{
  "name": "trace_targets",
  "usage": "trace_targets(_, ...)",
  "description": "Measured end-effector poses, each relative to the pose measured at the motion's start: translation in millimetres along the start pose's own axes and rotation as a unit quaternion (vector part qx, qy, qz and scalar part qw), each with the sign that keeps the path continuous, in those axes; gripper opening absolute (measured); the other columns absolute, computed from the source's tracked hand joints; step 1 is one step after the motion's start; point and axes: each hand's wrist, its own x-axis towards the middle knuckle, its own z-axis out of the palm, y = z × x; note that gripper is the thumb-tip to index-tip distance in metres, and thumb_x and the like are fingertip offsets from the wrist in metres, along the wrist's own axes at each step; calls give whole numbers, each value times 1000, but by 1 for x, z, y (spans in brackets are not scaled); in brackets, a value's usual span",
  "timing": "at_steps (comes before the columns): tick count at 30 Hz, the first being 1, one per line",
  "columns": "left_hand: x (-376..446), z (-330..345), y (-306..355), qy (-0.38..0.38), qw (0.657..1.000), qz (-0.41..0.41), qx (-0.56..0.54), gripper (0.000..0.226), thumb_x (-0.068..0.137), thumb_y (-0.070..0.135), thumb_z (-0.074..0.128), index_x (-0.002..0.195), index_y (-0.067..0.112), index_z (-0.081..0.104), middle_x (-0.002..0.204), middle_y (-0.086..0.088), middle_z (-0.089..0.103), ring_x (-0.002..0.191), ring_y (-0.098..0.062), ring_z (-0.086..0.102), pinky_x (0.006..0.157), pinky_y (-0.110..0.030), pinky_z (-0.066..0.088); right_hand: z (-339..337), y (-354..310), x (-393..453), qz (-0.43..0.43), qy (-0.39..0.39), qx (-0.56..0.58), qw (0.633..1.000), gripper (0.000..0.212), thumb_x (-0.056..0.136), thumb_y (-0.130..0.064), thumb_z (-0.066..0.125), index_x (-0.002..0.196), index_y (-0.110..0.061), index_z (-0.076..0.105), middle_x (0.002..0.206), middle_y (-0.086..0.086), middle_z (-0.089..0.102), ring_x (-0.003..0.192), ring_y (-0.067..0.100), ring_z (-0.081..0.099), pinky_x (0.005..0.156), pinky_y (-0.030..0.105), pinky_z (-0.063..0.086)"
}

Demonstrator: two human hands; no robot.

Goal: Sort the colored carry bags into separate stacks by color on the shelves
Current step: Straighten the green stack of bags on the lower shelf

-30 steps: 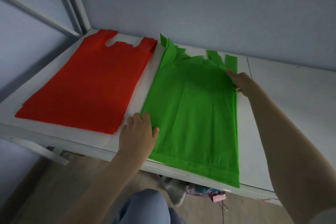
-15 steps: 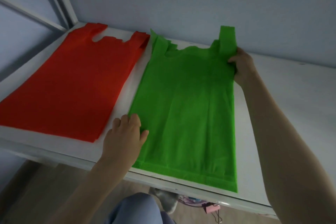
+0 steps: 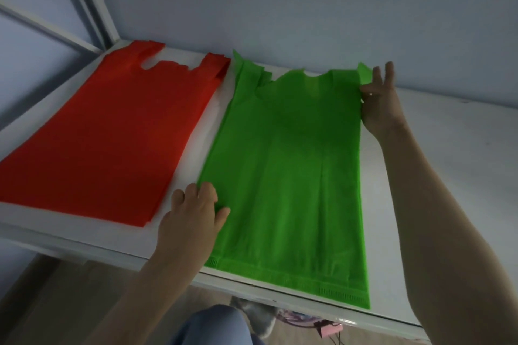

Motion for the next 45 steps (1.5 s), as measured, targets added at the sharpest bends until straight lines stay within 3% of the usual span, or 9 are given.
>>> trace_targets(5,-1,12,-6,28,1000,7,-4,29,76,29,73,85,4,60,78,-11,61,76,-30,63,57,-33,55,-1,15,7,94,97,-83,987,47,93,-2,45,140,-2,37,140,19,40,108,26,54,90,27,50)
trace_targets(8,0,16,-9,43,999,30,13,34,60,24,86,71,4,60,62,-9,58,57,-28,61,41,-29,51,-2,13,9,133,152,-65,977,50,93,-19,52,137,2,37,93,11,53,71,18,55,60,25,50)
trace_targets(14,-1,18,-11,51,998,48,5,35,56,25,85,68,5,59,59,-7,57,52,-25,60,38,-26,51,6,6,12,250,51,-158,954,45,91,-43,52,118,-7,52,86,7,64,79,17,64,79,26,56)
trace_targets(18,0,18,-13,52,997,49,-1,35,55,25,85,68,5,59,59,-8,57,51,-25,59,37,-25,51,12,5,22,221,55,-205,952,32,89,-37,56,106,-10,58,65,1,72,43,10,68,40,18,52)
trace_targets(22,1,18,-14,38,998,49,1,34,57,29,81,68,6,59,58,-6,56,50,-22,59,37,-24,51,5,9,36,160,74,-216,960,48,84,-22,59,129,-6,54,106,10,71,48,13,70,46,24,54)
trace_targets(28,3,12,-12,-2,999,52,1,37,54,29,86,68,7,59,59,-5,57,51,-21,60,41,-23,50,26,-13,6,61,102,-98,988,54,83,13,38,132,-7,46,81,2,69,72,21,66,55,28,57)
trace_targets(33,7,-4,-2,-67,997,1,24,35,95,46,40,115,17,44,110,2,49,109,-13,49,90,-21,47,21,-13,-16,136,84,-247,956,33,93,8,37,68,-13,42,74,4,48,63,12,48,58,24,45)
trace_targets(41,85,-25,1,-147,985,-30,-87,31,98,32,44,109,4,53,64,2,45,46,-10,36,42,-17,30,12,8,-67,178,95,-442,874,33,91,-4,53,122,7,50,109,24,58,96,27,54,91,40,50)
trace_targets(45,144,-13,8,-79,990,-63,-97,57,96,33,48,141,1,33,134,-21,45,120,-35,49,96,-39,43,18,21,-102,158,120,-481,854,54,88,-24,61,133,-1,43,130,23,49,108,33,54,99,43,46)
